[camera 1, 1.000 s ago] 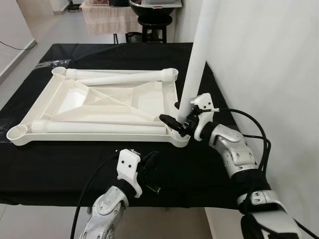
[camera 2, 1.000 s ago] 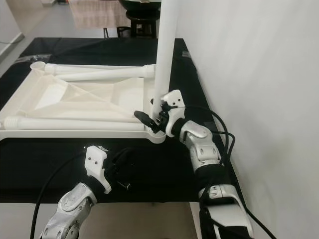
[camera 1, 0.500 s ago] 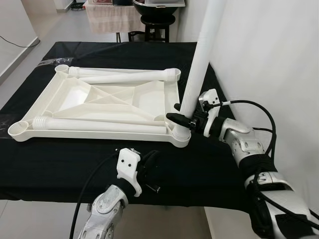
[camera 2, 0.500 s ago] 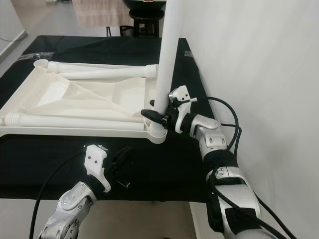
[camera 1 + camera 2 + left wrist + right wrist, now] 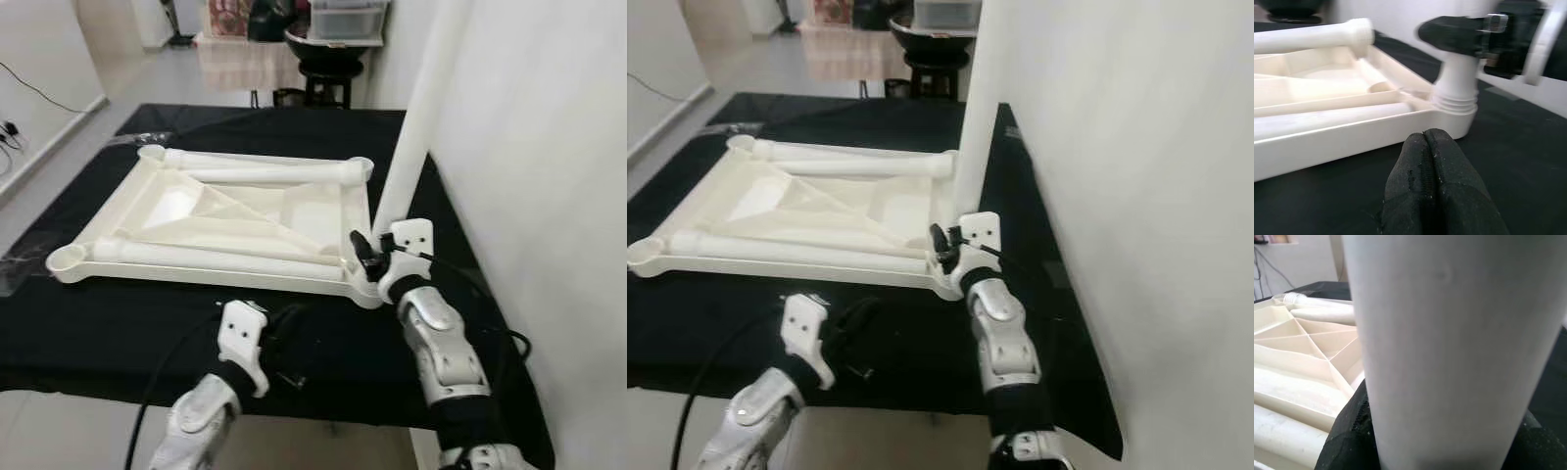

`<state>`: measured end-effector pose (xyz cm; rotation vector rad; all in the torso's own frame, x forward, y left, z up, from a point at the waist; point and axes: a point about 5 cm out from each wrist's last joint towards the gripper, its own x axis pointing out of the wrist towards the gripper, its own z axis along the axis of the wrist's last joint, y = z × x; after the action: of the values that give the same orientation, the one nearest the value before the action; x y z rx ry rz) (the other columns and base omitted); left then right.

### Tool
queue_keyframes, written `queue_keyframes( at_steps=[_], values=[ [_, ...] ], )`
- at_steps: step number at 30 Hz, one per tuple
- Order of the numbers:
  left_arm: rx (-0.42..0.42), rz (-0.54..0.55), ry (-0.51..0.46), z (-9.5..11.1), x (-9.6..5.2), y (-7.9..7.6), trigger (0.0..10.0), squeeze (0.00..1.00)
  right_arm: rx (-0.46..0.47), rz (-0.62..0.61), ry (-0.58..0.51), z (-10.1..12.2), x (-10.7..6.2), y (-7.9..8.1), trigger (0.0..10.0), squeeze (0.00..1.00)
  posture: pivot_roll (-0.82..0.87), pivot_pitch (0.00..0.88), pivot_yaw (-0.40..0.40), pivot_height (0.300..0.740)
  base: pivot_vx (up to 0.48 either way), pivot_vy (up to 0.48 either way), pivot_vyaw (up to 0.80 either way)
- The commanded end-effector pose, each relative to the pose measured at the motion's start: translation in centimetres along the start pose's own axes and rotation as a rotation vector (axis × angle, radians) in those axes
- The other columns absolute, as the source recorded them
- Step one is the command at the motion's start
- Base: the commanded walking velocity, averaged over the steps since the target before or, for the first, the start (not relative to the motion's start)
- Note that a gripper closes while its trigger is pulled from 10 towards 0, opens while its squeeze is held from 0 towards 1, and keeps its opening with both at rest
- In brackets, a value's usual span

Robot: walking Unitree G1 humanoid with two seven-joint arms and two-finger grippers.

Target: Building children table

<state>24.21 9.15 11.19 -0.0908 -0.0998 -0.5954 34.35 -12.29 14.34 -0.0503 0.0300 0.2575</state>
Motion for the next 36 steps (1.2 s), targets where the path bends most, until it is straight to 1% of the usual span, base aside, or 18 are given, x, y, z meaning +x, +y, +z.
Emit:
queue_keyframes(
  at_steps=[1,3,4,5,6,7,9,11,12,13,14,15,16,19,23,29,30,36],
  values=[
    [-0.016,-0.014,0.022,-0.4,0.0,-0.1,10.0,0.00,-0.022,0.011,0.213,-4.7,-0.8,0.3,0.0,0.00,0.09,0.095,-0.040,0.740,0.000,0.000,0.00],
    [-0.014,-0.013,0.022,-0.3,-0.1,-0.1,10.0,0.00,-0.024,0.030,0.214,-4.7,-0.7,1.0,0.0,0.00,0.09,0.096,-0.031,0.740,0.000,0.000,0.00],
    [-0.012,-0.009,0.021,-0.3,-0.1,0.0,10.0,0.00,-0.024,0.022,0.218,-4.6,-0.7,1.1,9.7,0.00,0.09,0.095,-0.030,0.740,0.000,0.000,0.00],
    [-0.010,-0.003,0.020,-0.3,-0.1,0.0,10.0,0.00,-0.009,0.042,0.200,-4.4,-0.6,1.4,10.0,0.00,0.09,0.095,-0.030,0.740,0.000,0.000,0.00],
    [-0.010,-0.003,0.020,-0.3,-0.1,0.0,10.0,0.00,-0.009,0.042,0.200,-4.4,-0.6,1.4,10.0,0.00,0.09,0.095,-0.030,0.740,0.000,0.000,0.00],
    [-0.007,-0.001,0.020,-0.3,0.0,0.0,10.0,0.00,-0.003,0.051,0.177,-3.8,-0.6,1.6,10.0,1.00,0.10,0.093,-0.030,0.740,0.000,0.000,0.00],
    [-0.007,-0.001,0.020,-0.3,0.0,0.0,10.0,0.00,-0.003,0.051,0.177,-3.8,-0.6,1.6,10.0,1.00,0.10,0.093,-0.030,0.740,0.000,0.000,0.00],
    [-0.007,-0.001,0.021,-0.3,0.0,0.0,10.0,0.00,0.056,0.190,0.054,-1.2,0.0,1.9,10.0,1.00,0.10,0.086,-0.032,0.740,0.000,0.000,0.00],
    [-0.007,-0.001,0.021,-0.3,0.0,0.0,10.0,0.00,0.056,0.190,0.054,-1.2,0.0,1.9,10.0,1.00,0.10,0.086,-0.032,0.740,0.000,0.000,0.00],
    [-0.009,-0.003,0.021,-0.4,0.1,0.0,10.0,0.00,0.081,0.285,-0.012,0.3,0.3,1.6,10.0,0.16,0.10,0.083,-0.031,0.740,0.000,0.000,0.00],
    [-0.010,-0.003,0.021,-0.4,0.1,0.0,10.0,0.00,0.094,0.358,-0.060,1.5,0.5,1.3,10.0,0.00,0.10,0.082,-0.032,0.740,0.000,0.000,0.00],
    [-0.010,-0.003,0.021,-0.4,0.1,0.0,10.0,0.00,0.094,0.358,-0.060,1.5,0.5,1.3,10.0,0.00,0.10,0.082,-0.032,0.740,0.000,0.000,0.00],
    [-0.011,-0.004,0.021,-0.4,0.2,0.0,10.0,0.00,0.083,0.424,-0.093,2.3,0.7,0.6,10.0,0.00,0.10,0.078,-0.036,0.740,0.000,0.000,0.00],
    [-0.015,-0.005,0.020,-0.4,0.3,-0.1,10.0,0.00,0.035,0.541,-0.087,3.0,0.9,-1.3,10.0,0.00,0.10,0.075,-0.039,0.740,0.000,0.000,0.00],
    [-0.017,-0.005,0.018,-0.5,0.4,-0.2,10.0,0.00,-0.008,0.635,-0.065,2.9,0.7,-2.1,10.0,0.00,0.10,0.072,-0.041,0.740,0.000,0.000,0.00],
    [-0.019,-0.005,0.018,-0.5,0.5,-0.2,10.0,0.00,0.031,0.679,-0.072,3.5,1.1,-2.8,10.0,0.00,0.10,0.070,-0.041,0.740,0.000,0.000,0.00],
    [-0.021,-0.006,0.018,-0.5,0.5,-0.3,10.0,0.00,0.068,0.685,-0.076,3.8,1.5,-3.3,0.0,0.00,0.10,0.069,-0.045,0.740,0.000,0.000,0.00],
    [-0.021,-0.005,0.015,-0.5,0.6,-0.4,10.0,0.00,0.095,0.708,-0.074,3.6,1.8,-3.6,0.0,0.00,0.10,0.075,-0.050,0.740,0.000,0.000,0.00]
  ],
)
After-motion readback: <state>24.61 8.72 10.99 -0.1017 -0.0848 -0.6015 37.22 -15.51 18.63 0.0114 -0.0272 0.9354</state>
